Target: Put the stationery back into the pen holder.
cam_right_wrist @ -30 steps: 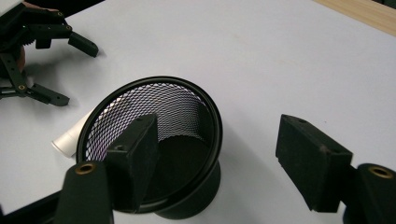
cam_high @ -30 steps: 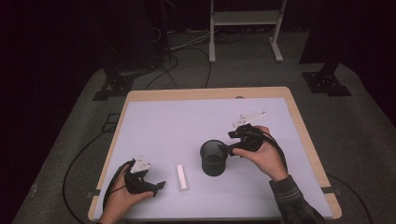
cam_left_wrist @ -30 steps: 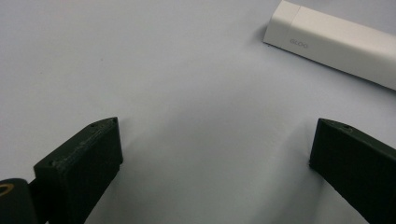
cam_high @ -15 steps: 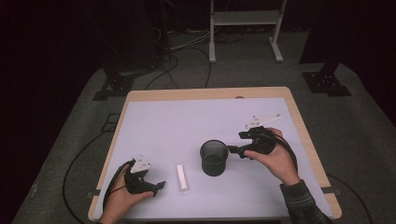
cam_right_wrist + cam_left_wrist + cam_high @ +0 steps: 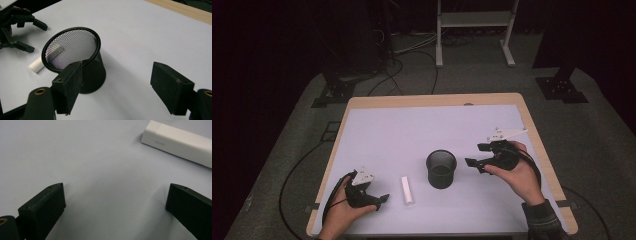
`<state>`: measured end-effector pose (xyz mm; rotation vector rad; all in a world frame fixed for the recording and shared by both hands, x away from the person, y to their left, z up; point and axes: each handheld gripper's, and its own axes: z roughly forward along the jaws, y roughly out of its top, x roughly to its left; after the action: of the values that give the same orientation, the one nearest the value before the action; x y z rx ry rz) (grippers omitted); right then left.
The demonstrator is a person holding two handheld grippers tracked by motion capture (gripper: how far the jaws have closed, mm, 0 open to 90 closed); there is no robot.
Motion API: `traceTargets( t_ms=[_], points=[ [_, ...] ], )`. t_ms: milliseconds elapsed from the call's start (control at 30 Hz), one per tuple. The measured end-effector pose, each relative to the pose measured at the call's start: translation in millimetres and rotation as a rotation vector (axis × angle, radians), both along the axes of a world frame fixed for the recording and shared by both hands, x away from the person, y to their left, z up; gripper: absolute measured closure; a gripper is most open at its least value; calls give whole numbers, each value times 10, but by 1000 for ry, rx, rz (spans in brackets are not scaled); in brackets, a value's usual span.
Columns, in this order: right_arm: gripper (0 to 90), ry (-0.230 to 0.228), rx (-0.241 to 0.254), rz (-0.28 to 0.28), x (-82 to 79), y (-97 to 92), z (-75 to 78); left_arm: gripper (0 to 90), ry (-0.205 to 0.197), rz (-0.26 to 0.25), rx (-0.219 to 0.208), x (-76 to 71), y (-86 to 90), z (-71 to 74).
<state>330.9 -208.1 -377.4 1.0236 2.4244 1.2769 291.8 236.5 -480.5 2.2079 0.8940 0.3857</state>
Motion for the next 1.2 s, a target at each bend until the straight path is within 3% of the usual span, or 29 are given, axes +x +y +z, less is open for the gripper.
traceTargets(
  t_ms=[767, 1200],
  points=[
    [204, -18, -24, -87, -200, -473, -327, 13, -2, -2, 4, 1, 1, 2],
    [191, -6, -61, -141, -283, -687, -627, 14, 0, -3, 7, 0, 0, 10]
  ],
)
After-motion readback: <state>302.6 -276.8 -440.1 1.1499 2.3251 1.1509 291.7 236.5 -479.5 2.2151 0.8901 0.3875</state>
